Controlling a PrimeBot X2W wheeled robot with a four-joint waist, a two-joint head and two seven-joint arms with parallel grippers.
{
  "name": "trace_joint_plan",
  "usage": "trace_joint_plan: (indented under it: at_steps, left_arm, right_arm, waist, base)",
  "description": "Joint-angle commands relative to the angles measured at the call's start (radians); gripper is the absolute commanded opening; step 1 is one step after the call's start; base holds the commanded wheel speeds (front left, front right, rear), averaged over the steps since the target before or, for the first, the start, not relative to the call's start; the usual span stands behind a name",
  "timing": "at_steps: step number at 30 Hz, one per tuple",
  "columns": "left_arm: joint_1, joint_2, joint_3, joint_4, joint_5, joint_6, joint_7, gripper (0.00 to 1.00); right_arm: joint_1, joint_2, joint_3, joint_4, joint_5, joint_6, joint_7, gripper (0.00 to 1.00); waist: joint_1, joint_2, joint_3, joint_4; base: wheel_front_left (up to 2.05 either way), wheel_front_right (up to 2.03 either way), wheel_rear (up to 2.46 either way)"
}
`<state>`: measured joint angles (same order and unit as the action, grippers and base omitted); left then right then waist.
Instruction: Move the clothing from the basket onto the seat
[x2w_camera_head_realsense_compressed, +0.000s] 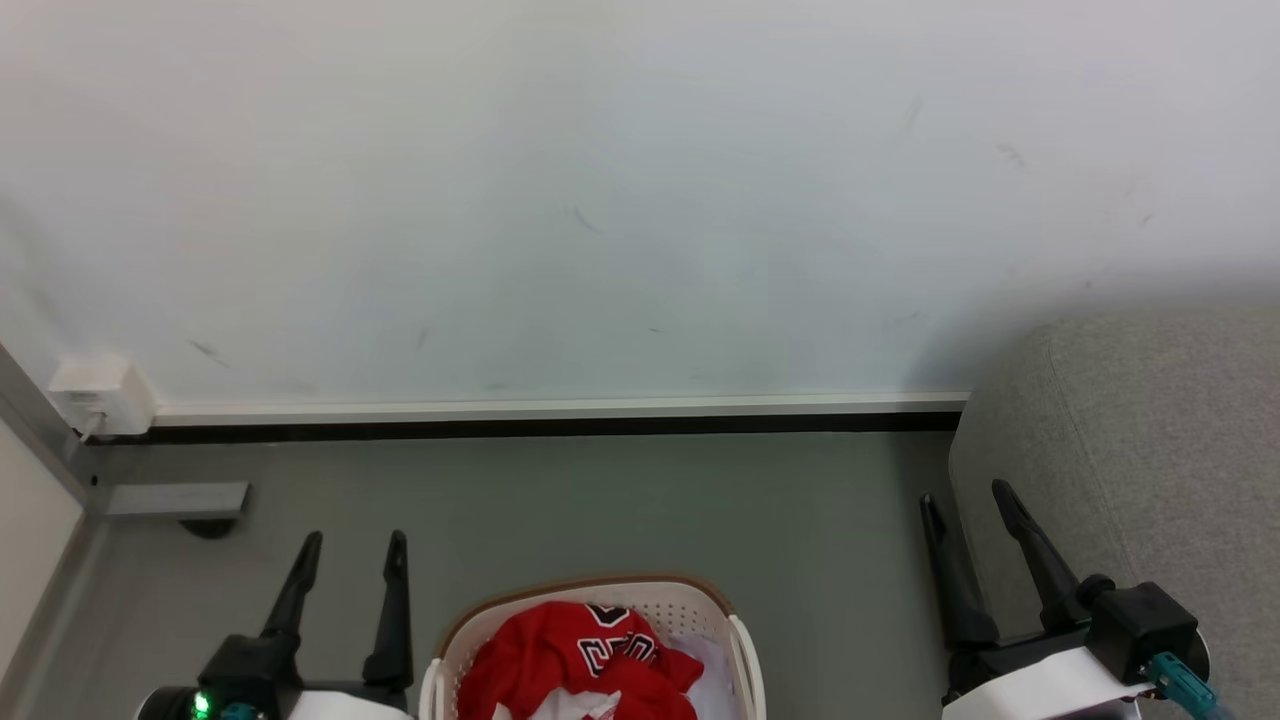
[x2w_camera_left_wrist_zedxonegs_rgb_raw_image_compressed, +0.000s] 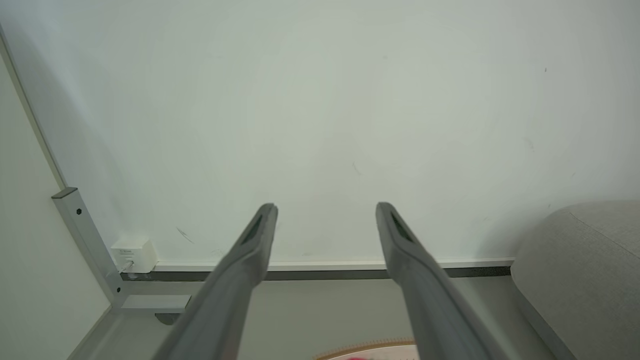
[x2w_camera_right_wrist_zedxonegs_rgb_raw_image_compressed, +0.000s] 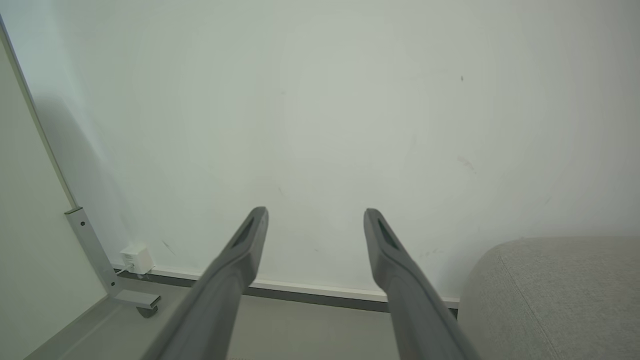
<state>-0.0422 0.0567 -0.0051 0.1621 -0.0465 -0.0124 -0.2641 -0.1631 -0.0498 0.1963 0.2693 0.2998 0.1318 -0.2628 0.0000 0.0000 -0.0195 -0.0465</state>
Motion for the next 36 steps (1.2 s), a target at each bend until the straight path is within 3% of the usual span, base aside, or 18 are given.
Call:
trace_joint_plan:
  at_steps: [1, 8, 24, 36]
  left_arm:
    - [-0.005, 0.002, 0.005, -0.001, 0.002, -0.004, -0.001, 1.00]
    - [-0.020, 0.001, 0.018, 0.003, -0.009, -0.017, -0.001, 1.00]
    - [-0.161, 0.000, 0.048, 0.043, -0.051, -0.061, -0.001, 1.00]
    - [-0.308, 0.027, 0.017, 0.270, -0.042, -0.092, -0.001, 1.00]
  right_arm:
    - [-0.013, -0.001, -0.003, -0.003, 0.005, -0.002, -0.003, 1.00]
    - [-0.027, -0.001, -0.011, -0.015, 0.011, -0.002, -0.003, 1.00]
    - [-0.132, -0.001, -0.051, -0.064, 0.022, -0.002, -0.002, 1.00]
    - [-0.204, -0.001, -0.089, -0.152, 0.031, -0.002, -0.002, 1.00]
  waist:
    - [0.0000, 0.0000, 0.005, -0.004]
    - [0.0000, 0.0000, 0.048, -0.022]
    - [0.0000, 0.0000, 0.257, -0.075]
    - [0.0000, 0.0000, 0.410, -0.135]
  base:
    - [0.00, 0.00, 0.00]
    - [0.00, 0.00, 0.00]
    - [0.00, 0.00, 0.00]
    - [0.00, 0.00, 0.00]
